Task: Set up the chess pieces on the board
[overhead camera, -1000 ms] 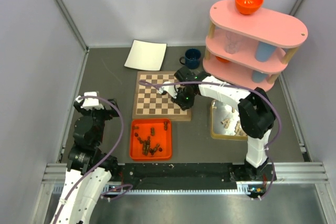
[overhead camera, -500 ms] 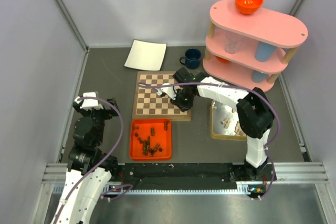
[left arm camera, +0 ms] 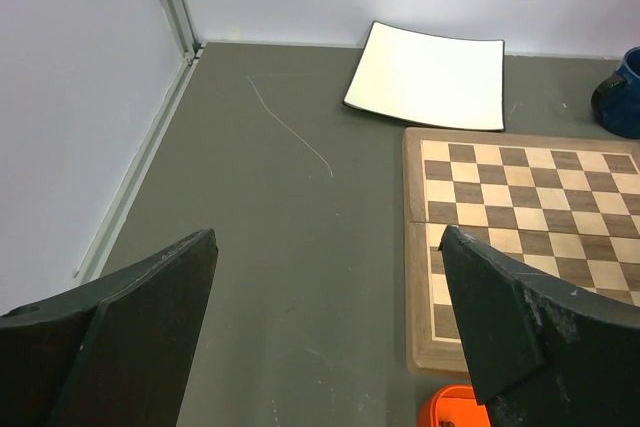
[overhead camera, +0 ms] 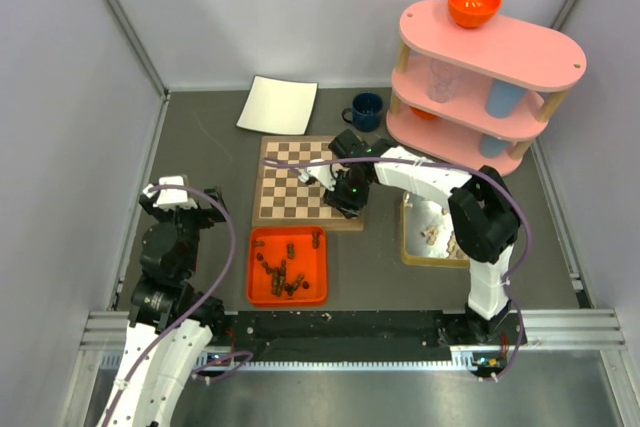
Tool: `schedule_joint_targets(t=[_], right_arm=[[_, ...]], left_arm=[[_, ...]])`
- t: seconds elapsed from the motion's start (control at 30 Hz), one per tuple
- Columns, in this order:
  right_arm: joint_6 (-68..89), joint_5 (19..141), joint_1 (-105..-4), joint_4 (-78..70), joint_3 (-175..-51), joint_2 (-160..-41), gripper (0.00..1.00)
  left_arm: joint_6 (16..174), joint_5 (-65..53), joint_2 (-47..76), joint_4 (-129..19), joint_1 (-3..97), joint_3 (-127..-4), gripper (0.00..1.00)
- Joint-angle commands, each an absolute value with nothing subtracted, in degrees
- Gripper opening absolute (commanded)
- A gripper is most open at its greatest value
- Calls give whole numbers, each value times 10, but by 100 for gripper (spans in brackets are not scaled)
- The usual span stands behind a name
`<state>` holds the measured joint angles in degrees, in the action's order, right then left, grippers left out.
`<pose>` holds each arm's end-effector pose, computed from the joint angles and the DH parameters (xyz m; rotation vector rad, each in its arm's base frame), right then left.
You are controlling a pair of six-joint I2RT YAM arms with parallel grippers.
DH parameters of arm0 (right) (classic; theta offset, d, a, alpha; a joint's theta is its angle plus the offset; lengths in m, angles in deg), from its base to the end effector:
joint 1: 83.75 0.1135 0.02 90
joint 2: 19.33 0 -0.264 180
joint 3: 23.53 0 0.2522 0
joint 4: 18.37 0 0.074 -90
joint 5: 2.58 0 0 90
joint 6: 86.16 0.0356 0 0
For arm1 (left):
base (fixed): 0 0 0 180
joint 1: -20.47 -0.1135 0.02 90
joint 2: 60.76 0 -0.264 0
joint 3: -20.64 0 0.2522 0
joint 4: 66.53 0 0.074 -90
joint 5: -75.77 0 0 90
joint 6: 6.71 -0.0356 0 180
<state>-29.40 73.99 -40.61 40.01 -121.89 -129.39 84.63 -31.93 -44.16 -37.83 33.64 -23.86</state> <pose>0.2822 0.2758 0.2082 -1.7721 2.1593 0.3699 0.0977 -0.0117 0.3054 -0.0778 1.5824 0.0469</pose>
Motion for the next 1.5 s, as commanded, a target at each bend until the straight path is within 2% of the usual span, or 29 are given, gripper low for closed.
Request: schedule_joint_targets(t=[0.0, 0.13, 0.27, 0.3, 0.53, 0.73, 0.83, 0.97, 1.33, 1.47], right_arm=[[-291, 750, -400, 403, -1246, -1268, 54], [-292, 756, -408, 407, -1253, -1226, 63], [-291, 730, -427, 415, -1235, -1168, 66], [-292, 717, -439, 417, -1229, -1153, 66], [-303, 549, -531, 418, -1130, -1004, 67], [-217, 457, -682, 341, -1014, -905, 70], [-166, 499, -710, 283, -958, -862, 70], [-127, 561, -729, 244, -897, -831, 75], [-202, 493, -787, 308, -895, -853, 77], [-231, 518, -790, 325, -895, -872, 76]], left_arm=[[848, -320, -449, -410, 337, -236, 99], [851, -283, -453, -413, 337, -238, 99], [865, -145, -449, -432, 337, -245, 99], [872, -76, -442, -432, 337, -256, 99], [976, 97, -381, -390, 337, -306, 98], [1069, 135, -348, -384, 337, -305, 96], [1075, 136, -331, -373, 337, -313, 96], [1060, 145, -301, -373, 337, -335, 96], [953, 211, -237, -404, 337, -347, 97], [914, 258, -216, -494, 337, -308, 97]])
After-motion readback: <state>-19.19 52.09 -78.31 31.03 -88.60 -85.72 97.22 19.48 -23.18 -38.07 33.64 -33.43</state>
